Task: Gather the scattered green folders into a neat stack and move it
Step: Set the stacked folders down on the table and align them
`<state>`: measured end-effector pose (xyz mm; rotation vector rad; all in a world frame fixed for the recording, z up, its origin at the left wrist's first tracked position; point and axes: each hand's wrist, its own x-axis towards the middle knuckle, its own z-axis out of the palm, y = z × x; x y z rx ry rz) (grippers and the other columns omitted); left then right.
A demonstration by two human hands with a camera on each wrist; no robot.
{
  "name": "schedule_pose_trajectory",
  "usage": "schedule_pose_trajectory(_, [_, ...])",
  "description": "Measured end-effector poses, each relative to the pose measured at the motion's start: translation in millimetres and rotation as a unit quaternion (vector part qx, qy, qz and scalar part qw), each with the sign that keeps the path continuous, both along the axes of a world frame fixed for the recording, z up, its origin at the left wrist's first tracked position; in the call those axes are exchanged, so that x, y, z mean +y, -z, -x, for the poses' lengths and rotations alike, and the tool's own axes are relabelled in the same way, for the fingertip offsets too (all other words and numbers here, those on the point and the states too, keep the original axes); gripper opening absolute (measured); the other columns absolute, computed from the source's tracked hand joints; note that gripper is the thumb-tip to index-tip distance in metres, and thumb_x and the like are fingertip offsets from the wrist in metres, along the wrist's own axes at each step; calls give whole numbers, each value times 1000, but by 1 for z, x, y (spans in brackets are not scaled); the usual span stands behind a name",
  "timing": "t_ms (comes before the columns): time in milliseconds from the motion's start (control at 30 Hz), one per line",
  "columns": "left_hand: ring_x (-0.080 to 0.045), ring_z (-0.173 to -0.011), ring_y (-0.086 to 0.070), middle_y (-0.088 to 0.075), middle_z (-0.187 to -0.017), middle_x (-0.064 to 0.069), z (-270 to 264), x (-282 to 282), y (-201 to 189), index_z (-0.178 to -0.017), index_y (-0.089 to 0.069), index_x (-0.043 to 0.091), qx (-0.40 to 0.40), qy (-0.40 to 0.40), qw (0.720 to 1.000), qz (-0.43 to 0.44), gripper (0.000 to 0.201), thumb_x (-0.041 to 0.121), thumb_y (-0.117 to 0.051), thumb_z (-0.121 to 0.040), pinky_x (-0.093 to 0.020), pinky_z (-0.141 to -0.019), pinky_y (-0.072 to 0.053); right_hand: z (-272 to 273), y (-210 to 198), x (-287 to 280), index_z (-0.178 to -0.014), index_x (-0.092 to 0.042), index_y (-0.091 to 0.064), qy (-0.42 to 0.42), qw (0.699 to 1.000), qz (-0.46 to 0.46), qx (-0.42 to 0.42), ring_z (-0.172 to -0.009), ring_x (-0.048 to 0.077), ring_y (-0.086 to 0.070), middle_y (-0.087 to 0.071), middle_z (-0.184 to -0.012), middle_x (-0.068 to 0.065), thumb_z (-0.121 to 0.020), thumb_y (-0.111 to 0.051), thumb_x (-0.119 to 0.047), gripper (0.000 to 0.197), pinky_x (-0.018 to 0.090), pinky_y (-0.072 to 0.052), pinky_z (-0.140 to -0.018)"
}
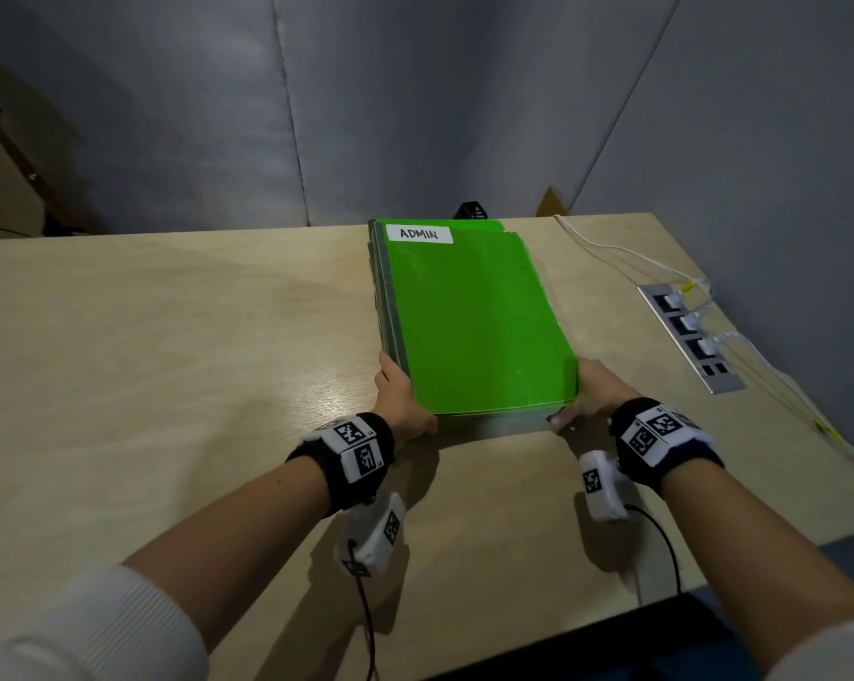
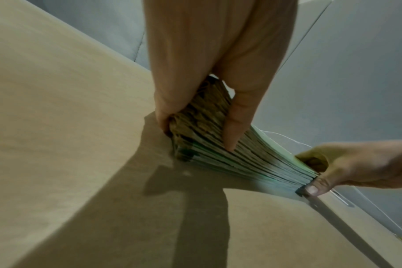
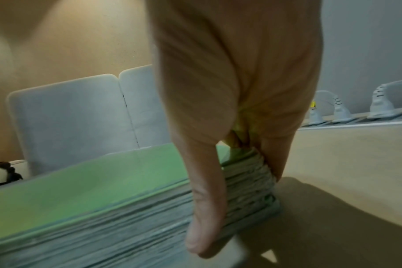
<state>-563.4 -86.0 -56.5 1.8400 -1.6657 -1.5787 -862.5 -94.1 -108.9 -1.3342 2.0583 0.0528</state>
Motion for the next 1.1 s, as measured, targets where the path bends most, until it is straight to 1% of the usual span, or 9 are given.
schedule_pose_trajectory(67, [-35, -145, -13, 3, -158, -21, 0, 0, 0, -146, 21, 5, -3, 4, 1000, -4, 121, -1, -74, -71, -42, -113, -31, -11, -16, 6, -131, -3, -43, 8, 1000, 12, 3, -122, 32, -51, -52, -132, 17, -20, -91, -40, 127, 44, -44, -102])
schedule_pose_trajectory(133, [-34, -145, -13, 2, -158, -20, -1, -2, 1, -146, 21, 5, -6, 3, 1000, -5, 122, 1, -76, -71, -39, -114, -28, -23, -30, 11, -129, -2, -46, 11, 999, 32, 8, -121, 31, -53, -55, -130, 16, -38, -94, -22, 105, 42, -44, -101])
schedule_pose_trajectory(200, [-34, -146, -13, 0, -158, -19, -2, -3, 0, -146, 20, 5, -11, 6, 1000, -10, 123, 4, -77, -70, -39, -114, -26, -27, -38, 14, -126, 0, -50, 12, 999, 42, -3, -119, 29, -55, -59, -127, 15, -45, -93, -14, 93, 38, -45, -99])
schedule_pose_trajectory(367, [-32, -146, -16, -4, -160, -17, -12, -7, -1, -147, 20, 7, 13, 3, 999, -36, 131, 7, -82, -64, -45, -116, -26, -26, -55, 24, -128, 0, -50, 13, 997, 40, -67, -117, 27, -56, -61, -123, 13, -57, -85, 1, 80, 33, -43, -95])
schedule_pose_trajectory(500, [-37, -141, -27, -13, -158, -20, -17, -4, 2, -148, 16, 6, 31, 4, 998, -54, 123, -4, -76, -68, -44, -108, -38, -25, -56, 32, -113, 2, -64, 17, 997, 71, -23, -106, 28, -64, -69, -112, 17, -61, -81, 4, 55, 28, -44, -80])
schedule_pose_trajectory(600, [-41, -138, -31, -6, -159, -19, -13, 3, 8, -147, 22, 10, 25, 9, 998, -53, 113, -10, -64, -76, -44, -104, -42, -28, -55, 35, -107, 2, -68, 16, 996, 87, 5, -100, 26, -66, -71, -108, 16, -61, -83, 0, 49, 24, -40, -73])
schedule_pose_trajectory(767, [-41, -141, -23, 1, -158, -21, -4, 2, 16, -146, 21, 6, 14, 11, 999, -32, 98, -8, -51, -81, -49, -111, -32, -27, -54, 32, -109, 2, -68, 30, 995, 95, 12, -100, 28, -67, -70, -108, 19, -59, -85, -2, 53, 25, -42, -74])
schedule_pose_trajectory(933, [-46, -141, -22, 2, -158, -22, -9, -1, 17, -146, 24, 10, 36, 16, 997, -60, 102, -8, -52, -80, -53, -112, -29, -33, -54, 34, -110, 2, -67, 33, 995, 99, 12, -97, 27, -67, -70, -106, 19, -61, -83, 0, 52, 24, -42, -73])
schedule_pose_trajectory(1100, [-42, -138, -29, -6, -159, -20, -14, -3, 15, -147, 22, 11, 51, 7, 997, -57, 113, -7, -64, -76, -48, -101, -45, -28, -53, 34, -113, 0, -65, 33, 995, 89, -23, -99, 27, -66, -70, -106, 17, -60, -81, 4, 55, 28, -46, -76])
